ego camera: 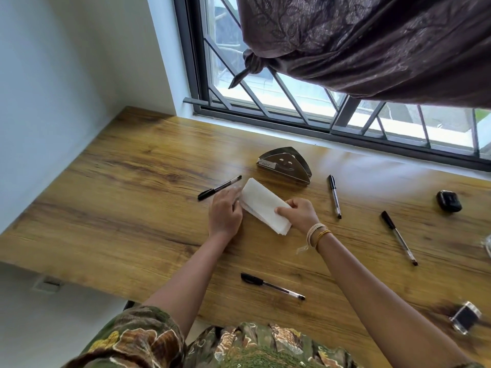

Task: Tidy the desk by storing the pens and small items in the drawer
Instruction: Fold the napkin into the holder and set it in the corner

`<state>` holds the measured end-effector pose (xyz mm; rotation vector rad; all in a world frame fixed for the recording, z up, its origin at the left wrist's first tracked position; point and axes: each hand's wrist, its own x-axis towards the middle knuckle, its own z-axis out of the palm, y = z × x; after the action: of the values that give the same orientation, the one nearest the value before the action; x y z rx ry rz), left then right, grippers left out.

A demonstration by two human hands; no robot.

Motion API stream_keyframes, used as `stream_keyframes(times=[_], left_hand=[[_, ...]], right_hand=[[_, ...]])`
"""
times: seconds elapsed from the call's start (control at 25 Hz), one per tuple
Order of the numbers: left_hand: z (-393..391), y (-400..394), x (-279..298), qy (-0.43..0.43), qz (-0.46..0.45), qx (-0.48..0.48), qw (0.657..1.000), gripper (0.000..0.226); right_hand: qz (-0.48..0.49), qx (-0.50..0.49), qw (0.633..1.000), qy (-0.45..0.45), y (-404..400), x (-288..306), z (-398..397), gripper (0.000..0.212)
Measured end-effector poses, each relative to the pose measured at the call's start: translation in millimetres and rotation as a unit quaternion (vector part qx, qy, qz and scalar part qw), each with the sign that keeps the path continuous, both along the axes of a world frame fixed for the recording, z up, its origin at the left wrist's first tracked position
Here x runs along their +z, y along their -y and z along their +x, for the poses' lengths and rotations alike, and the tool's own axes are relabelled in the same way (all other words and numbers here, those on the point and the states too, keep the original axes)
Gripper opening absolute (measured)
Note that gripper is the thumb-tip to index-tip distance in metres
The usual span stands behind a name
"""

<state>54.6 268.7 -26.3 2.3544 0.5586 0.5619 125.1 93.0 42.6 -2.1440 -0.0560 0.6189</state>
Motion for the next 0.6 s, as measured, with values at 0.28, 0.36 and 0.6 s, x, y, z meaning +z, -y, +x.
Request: stream_keyframes(times=[0.28,0.36,0.6], left_hand=[[18,0,14,0.017,0.042,-0.1,0.994,0.079],[26,-1,25,0.084,-0.007,-0.138,0.987,0.078],[47,-13,52,0.037,-0.242,-0.177,0.953,0.052]], right_hand=[[0.287,-0.157,0.868,-0.373,17,13,28,0.027],[0.296,-0.124,0.832,-0.453,24,15,34,0.021],[0.341,-0.117,0.785,-0.504,35,16,45,0.031]])
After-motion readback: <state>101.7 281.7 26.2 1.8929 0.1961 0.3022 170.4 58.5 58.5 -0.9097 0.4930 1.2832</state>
